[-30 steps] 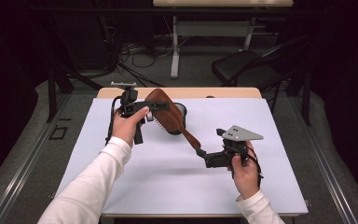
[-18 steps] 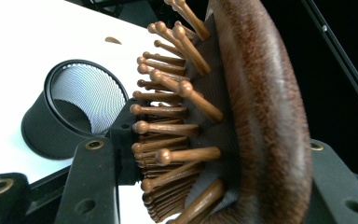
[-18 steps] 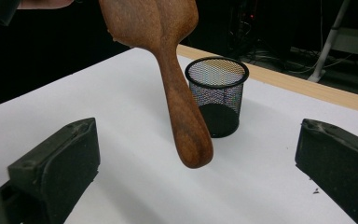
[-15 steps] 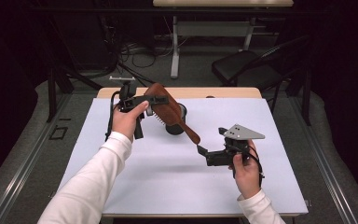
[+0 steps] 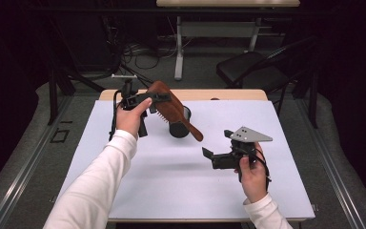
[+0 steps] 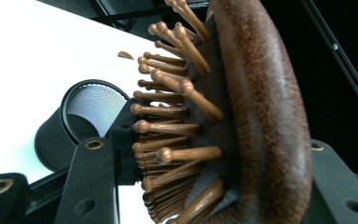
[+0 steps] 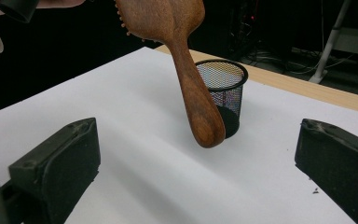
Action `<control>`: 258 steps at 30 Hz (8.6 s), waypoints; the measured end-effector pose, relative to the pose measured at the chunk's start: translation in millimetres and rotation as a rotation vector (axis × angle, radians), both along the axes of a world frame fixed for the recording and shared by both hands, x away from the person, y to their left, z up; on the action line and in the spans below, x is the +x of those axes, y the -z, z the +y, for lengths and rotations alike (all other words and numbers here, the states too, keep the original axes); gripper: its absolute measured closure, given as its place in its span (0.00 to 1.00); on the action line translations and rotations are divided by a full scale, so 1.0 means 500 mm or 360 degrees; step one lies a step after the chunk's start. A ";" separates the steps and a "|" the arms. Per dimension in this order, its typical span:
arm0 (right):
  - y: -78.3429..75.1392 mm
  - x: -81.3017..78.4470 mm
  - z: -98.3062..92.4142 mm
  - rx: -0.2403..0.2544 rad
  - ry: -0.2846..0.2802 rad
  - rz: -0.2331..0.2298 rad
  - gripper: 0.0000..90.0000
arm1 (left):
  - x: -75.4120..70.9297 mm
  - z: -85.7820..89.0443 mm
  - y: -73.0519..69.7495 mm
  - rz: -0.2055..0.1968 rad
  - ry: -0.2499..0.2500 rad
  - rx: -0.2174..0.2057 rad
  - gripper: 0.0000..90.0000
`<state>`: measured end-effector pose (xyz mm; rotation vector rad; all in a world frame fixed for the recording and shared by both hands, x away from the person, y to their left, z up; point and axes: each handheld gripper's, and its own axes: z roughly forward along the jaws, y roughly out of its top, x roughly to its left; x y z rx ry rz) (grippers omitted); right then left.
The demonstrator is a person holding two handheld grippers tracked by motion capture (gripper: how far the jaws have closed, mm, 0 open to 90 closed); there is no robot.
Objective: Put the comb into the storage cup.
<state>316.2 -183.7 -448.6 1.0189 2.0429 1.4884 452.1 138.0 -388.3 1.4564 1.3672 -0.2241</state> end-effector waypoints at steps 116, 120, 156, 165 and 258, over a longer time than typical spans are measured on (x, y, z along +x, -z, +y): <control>0.009 -0.002 -0.010 0.0000 0.0014 0.0036 0.00 | 0.086 0.037 0.000 -0.0158 -0.0444 0.0150 0.53; 0.010 -0.002 -0.010 -0.0003 0.0012 0.0036 0.01 | 0.087 0.033 0.008 -0.0159 -0.0452 0.0158 0.53; 0.014 -0.001 -0.008 -0.0010 0.0009 0.0049 0.01 | 0.092 0.012 0.061 -0.0108 -0.0426 0.0203 0.53; 0.014 0.000 -0.008 -0.0011 0.0008 0.0050 0.01 | 0.093 0.006 0.068 -0.0105 -0.0421 0.0225 0.53; 0.020 0.003 -0.005 -0.0029 0.0001 0.0067 0.02 | 0.096 0.013 0.133 -0.0121 -0.0447 0.0134 0.45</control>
